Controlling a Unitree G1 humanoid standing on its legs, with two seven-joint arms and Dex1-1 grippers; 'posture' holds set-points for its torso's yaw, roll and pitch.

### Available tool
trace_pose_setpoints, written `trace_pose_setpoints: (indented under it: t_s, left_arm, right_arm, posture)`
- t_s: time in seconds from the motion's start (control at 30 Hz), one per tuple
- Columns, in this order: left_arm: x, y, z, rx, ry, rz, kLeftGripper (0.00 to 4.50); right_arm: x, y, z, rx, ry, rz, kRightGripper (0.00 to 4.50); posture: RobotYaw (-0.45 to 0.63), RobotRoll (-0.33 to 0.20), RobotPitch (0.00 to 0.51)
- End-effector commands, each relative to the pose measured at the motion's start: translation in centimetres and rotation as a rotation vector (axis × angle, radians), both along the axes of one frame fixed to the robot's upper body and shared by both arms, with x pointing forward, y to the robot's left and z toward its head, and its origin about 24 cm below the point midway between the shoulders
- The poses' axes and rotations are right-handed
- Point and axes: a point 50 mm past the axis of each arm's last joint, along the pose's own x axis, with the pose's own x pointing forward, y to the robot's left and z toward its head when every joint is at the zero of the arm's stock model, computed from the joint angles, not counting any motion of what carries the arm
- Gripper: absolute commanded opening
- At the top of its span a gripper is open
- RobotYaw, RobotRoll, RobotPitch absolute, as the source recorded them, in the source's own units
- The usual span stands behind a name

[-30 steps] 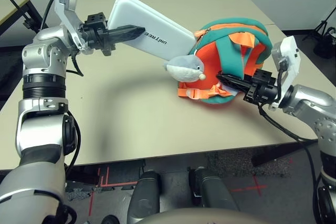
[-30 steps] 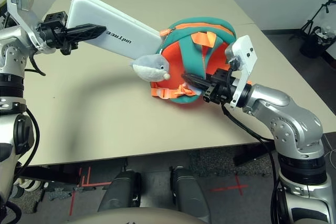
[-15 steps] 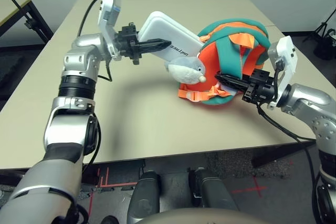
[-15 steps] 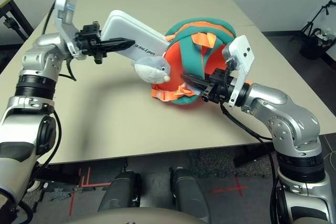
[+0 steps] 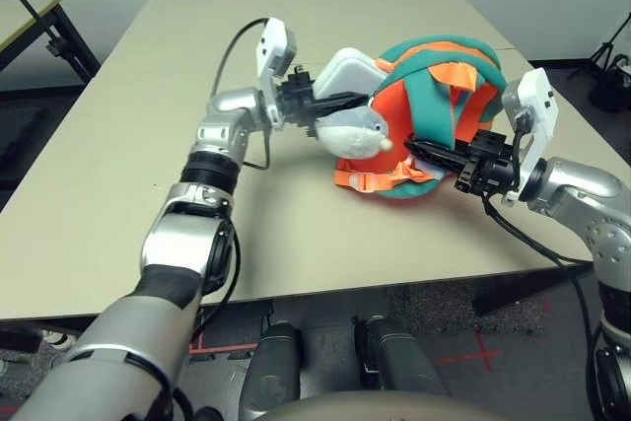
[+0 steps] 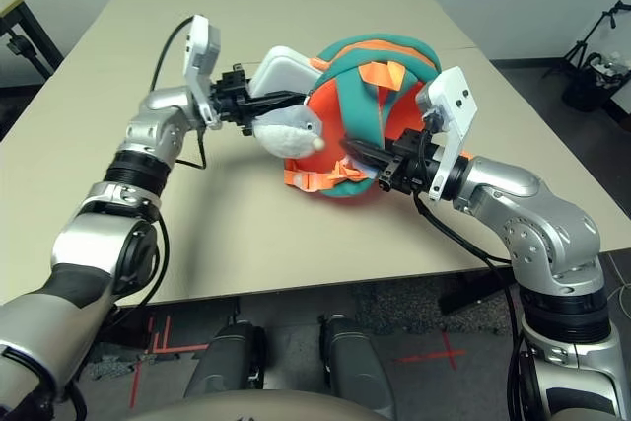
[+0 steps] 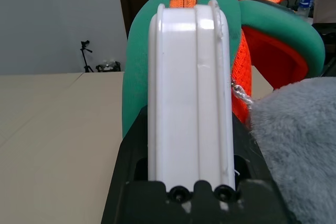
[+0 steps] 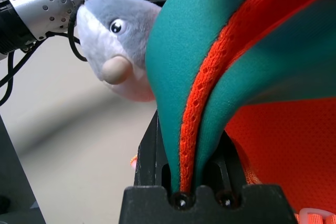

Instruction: Put the pencil case into the backpack and zip it.

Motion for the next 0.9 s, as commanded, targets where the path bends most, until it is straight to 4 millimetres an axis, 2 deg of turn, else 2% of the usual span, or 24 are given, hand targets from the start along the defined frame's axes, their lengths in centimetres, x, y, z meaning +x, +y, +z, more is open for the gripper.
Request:
trace_pose_setpoints:
  t_s: [0.03,0.07,0.2,0.33,0.37,0.53,0.67,0.8,0.9]
  left_arm:
    - [0.1,-1.0,0.0,0.015,-0.035,0.009,1.33]
    - [0.1,-1.1,-0.1,0.019,-0.032,0.01,1.33]
    - [0.4,-0.1,1.0,-0.019,-0.026,0.042,2.71]
    - [0.6,2.3,2.0,0.028,-0.032,0.092,4.26]
    - [0.7,3.0,2.3,0.035,-0.027,0.115,4.5]
    - [0.4,5.4,4.1,-0.009,-0.015,0.152,4.5]
    - [-0.2,6.2,4.4,-0.007,-0.01,0.14,4.5]
    - [-0.8,6.1,3.8,-0.003,0.004,0.123,3.62]
    - [-1.1,5.6,3.3,0.005,0.028,0.092,2.43]
  right_arm:
    - [-0.2,0.2,0.3,-0.02,-0.018,0.016,0.17]
    - [-0.2,0.2,0.3,-0.021,-0.018,0.015,0.17]
    - [-0.2,0.2,0.3,-0.026,-0.016,0.016,0.17]
    - [-0.2,0.1,0.2,-0.03,-0.013,0.017,0.17]
    - [-0.2,0.1,0.1,-0.031,-0.012,0.018,0.17]
    - [-0.1,0.2,0.0,-0.032,-0.008,0.023,0.17]
    - [0.0,0.2,-0.1,-0.033,-0.006,0.025,0.17]
    - [0.1,0.4,-0.2,-0.033,-0.006,0.029,0.17]
    - [0.2,0.4,-0.1,-0.036,-0.007,0.03,0.17]
  posture:
    - [0.0,0.0,0.038]
    - [0.0,0.0,0.039]
    - [0.0,0.0,0.042]
    - [0.01,0.0,0.047]
    - [0.02,0.0,0.049]
    - [0.03,0.0,0.055]
    - [0.04,0.0,0.056]
    - [0.04,0.0,0.056]
    - [0.03,0.0,0.06]
